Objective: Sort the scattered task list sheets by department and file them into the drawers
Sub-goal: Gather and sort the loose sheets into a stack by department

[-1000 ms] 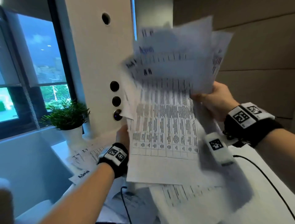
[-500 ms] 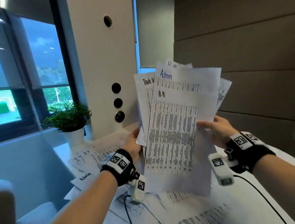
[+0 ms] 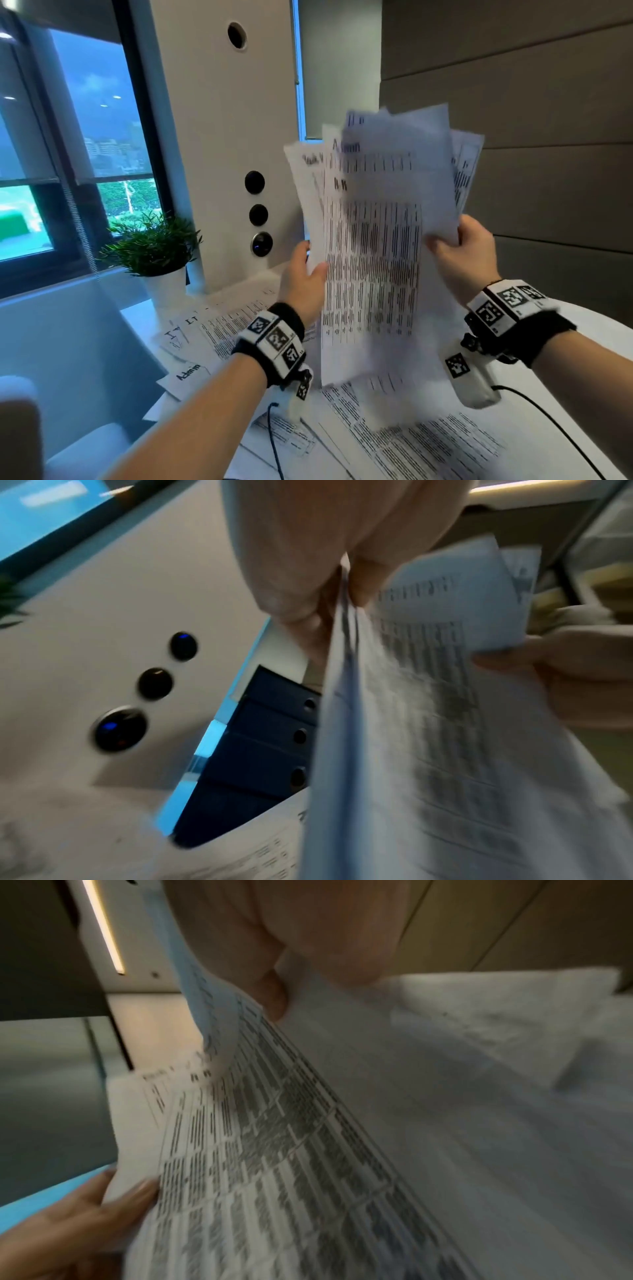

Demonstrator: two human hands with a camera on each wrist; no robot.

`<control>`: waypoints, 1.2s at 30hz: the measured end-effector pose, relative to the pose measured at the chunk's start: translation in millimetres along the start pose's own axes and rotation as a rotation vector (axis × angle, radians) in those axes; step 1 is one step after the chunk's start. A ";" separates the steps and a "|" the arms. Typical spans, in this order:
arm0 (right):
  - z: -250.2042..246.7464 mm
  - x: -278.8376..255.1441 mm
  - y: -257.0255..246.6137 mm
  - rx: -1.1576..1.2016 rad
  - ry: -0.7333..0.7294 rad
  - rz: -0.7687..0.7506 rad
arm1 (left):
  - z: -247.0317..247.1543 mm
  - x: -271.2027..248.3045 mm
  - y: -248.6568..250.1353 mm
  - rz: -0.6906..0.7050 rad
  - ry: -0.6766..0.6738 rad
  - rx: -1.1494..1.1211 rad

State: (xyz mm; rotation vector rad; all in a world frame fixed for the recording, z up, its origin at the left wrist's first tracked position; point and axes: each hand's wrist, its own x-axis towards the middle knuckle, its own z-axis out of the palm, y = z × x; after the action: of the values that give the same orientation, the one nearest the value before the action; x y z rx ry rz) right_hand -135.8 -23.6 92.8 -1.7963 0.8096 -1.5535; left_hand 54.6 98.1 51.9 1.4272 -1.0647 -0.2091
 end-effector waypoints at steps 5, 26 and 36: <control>6.7 0.6 -10.9 0.149 0.045 -0.004 | 15.4 -10.9 19.3 0.075 0.150 -0.014; -12.7 -0.5 2.7 0.175 -0.010 -0.041 | 15.3 2.9 15.1 -0.122 0.231 -0.209; -3.3 -18.5 13.1 0.168 -0.218 0.077 | 26.3 -13.0 15.2 -0.083 0.189 -0.020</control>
State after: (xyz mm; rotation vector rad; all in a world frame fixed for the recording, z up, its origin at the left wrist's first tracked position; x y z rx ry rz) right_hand -142.0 -17.4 71.7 -1.7527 0.6183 -1.3085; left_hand 22.2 92.1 53.6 1.4437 -0.8477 -0.1409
